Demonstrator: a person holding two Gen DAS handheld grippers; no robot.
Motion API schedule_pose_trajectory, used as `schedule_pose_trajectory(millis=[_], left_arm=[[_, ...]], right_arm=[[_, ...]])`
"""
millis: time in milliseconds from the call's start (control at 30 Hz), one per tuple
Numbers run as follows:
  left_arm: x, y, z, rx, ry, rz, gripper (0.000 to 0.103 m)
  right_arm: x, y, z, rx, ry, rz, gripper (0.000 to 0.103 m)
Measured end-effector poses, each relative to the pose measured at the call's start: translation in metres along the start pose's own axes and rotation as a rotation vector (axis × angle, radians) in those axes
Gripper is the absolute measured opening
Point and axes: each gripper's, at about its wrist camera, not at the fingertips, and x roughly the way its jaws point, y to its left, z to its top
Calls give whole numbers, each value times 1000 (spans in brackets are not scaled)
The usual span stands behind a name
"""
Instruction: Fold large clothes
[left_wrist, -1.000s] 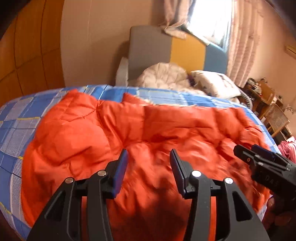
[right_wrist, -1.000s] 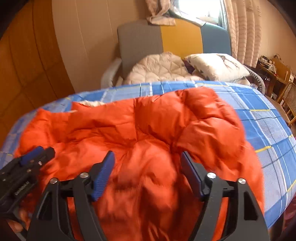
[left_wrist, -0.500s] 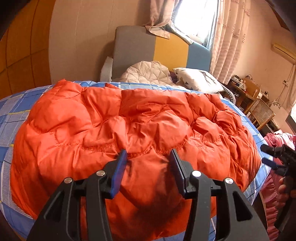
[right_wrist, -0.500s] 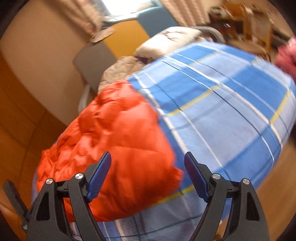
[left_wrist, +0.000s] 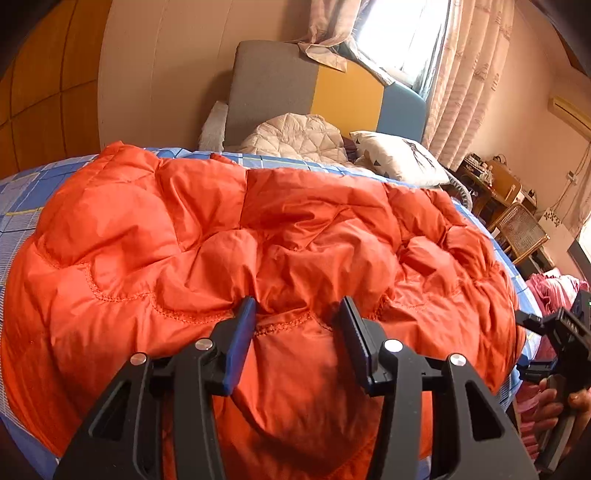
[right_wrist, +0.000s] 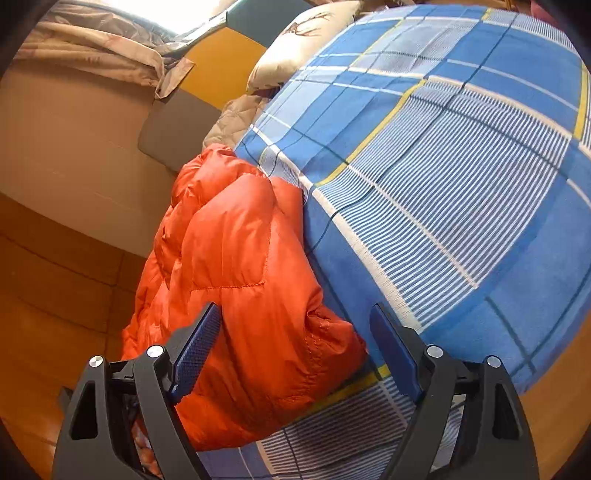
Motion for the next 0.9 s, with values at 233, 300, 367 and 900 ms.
schedule_pose_trajectory(millis=[233,300,367,900], left_arm=[[5,6,-4,1,19,-26,46],[6,9,-5,-9,25,-36,46],[7,11,-6,-22,27,-43,46],[14,16,-7,13,30,-56,46]], right_arm=[[14,-2,14,36,9,48,89],[25,0,22,69,44,94,89],[36,3,23,82,85,138,89],[30,-5,2,92,132,171,65]])
